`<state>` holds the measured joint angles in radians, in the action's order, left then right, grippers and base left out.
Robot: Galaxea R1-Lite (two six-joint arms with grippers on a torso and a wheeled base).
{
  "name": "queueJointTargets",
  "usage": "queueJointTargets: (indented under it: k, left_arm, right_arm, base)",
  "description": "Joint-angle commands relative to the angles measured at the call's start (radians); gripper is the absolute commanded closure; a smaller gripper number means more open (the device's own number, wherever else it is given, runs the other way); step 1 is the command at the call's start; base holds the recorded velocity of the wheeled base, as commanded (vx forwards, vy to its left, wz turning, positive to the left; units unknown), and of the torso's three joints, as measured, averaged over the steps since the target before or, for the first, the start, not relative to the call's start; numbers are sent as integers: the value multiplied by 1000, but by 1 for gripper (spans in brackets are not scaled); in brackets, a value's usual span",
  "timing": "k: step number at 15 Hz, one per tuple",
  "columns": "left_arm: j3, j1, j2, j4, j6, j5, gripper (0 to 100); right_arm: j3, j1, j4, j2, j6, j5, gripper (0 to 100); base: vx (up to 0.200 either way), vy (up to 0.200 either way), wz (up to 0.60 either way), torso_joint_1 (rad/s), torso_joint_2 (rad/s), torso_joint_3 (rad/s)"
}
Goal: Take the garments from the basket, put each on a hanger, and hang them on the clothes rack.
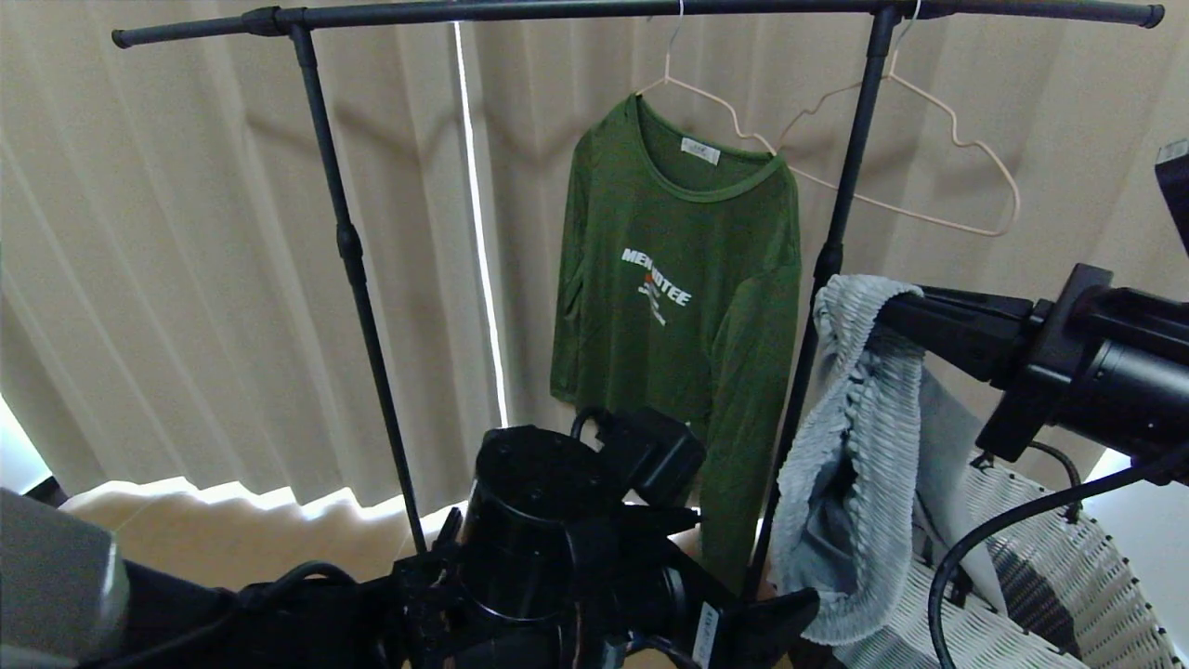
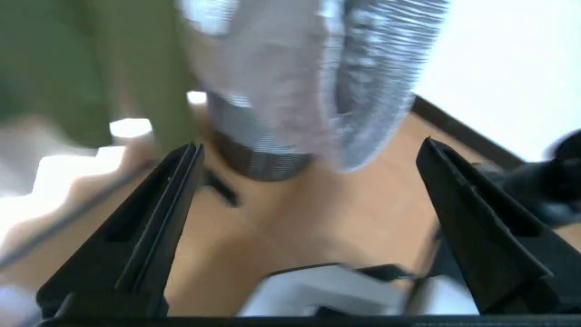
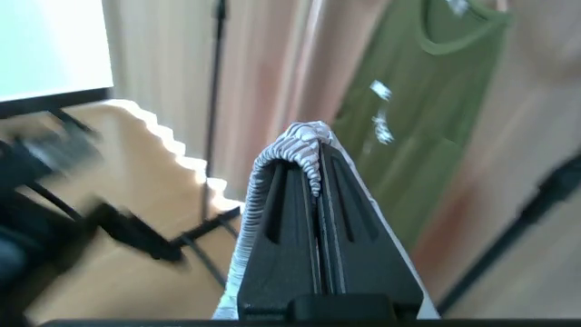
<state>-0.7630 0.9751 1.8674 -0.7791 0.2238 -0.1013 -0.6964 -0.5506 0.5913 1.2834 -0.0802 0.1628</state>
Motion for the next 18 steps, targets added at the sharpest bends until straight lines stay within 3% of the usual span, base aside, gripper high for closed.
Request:
queueJointTargets:
  k: [1, 3, 6, 11, 12, 15, 17, 18]
  left_arm:
    - [-29, 11, 62, -6, 3, 0, 0]
    - [-48, 2, 118, -42, 5, 17, 0]
    - [-48, -13, 171, -43, 5, 107, 0]
    - [-1, -46, 154, -43, 0, 115, 0]
    - [8, -50, 148, -42, 0, 114, 100]
    - [48, -58, 98, -57, -8, 114, 100]
    - [160, -82, 7, -150, -38, 112, 100]
    - [243, -131, -71, -223, -107, 109, 100]
  right_arm:
    - [-2, -3, 1, -10, 2, 14, 100]
    - [-12, -29, 4, -9, 4, 40, 100]
    - [-54, -45, 2, -9, 39, 60, 100]
    - [-57, -43, 1, -10, 39, 58, 100]
    - [-57, -45, 1, -12, 39, 57, 100]
    - [-55, -37, 2, -4, 39, 55, 100]
    - [-57, 0, 5, 20, 39, 55, 100]
    - [-60, 32, 13, 51, 39, 55, 100]
  base:
    - [0, 0, 0, 0, 0, 0]
    - [0, 0, 0, 0, 0, 0]
    - [0, 0, 0, 0, 0, 0]
    - [0, 0, 0, 0, 0, 0]
    - [0, 0, 0, 0, 0, 0]
    - [0, 0, 0, 0, 0, 0]
    - [0, 0, 0, 0, 0, 0]
    - [0, 0, 0, 0, 0, 0]
